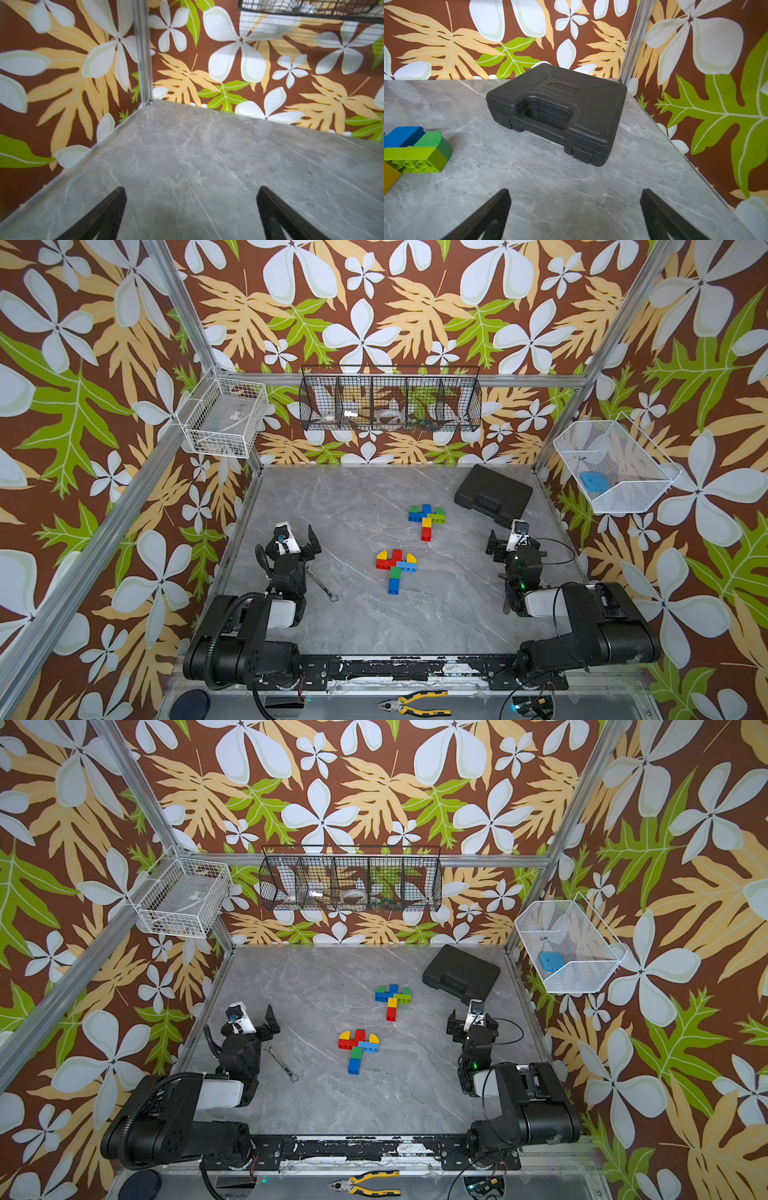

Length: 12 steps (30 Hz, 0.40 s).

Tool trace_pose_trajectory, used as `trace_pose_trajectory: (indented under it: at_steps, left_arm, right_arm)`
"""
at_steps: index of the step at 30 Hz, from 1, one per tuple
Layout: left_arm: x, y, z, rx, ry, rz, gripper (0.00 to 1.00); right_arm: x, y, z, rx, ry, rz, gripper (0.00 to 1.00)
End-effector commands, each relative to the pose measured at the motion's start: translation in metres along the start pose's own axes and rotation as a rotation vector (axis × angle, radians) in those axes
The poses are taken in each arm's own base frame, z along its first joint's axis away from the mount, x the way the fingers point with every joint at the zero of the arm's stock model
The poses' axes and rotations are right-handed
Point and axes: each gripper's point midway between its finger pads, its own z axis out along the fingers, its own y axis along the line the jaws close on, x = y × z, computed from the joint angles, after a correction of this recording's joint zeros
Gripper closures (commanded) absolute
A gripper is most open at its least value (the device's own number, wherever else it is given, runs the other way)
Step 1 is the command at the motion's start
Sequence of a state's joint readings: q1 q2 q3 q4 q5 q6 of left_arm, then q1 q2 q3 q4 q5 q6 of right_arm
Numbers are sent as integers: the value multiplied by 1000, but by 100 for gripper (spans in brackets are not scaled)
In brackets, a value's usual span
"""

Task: Assemble a fork with lego
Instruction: Reset both arms

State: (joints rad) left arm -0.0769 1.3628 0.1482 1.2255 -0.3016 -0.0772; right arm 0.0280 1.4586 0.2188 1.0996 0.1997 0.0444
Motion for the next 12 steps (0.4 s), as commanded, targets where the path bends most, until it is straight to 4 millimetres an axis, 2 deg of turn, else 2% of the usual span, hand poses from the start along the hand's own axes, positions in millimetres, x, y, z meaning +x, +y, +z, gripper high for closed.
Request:
trace_pose_trajectory:
  at_steps: [1,10,12]
  left_arm:
    - [-6,-1,-1,9,-28,-33,0]
    - [-4,-3,1,14,-17,-24,0]
    - [-10,-7,-10,34,-62,-18,0]
  right_arm:
    - [-10,0,0,1,-36,6,1]
    - [-9,0,0,1,-33,6,1]
    - [-9,0,0,2,-34,7,1]
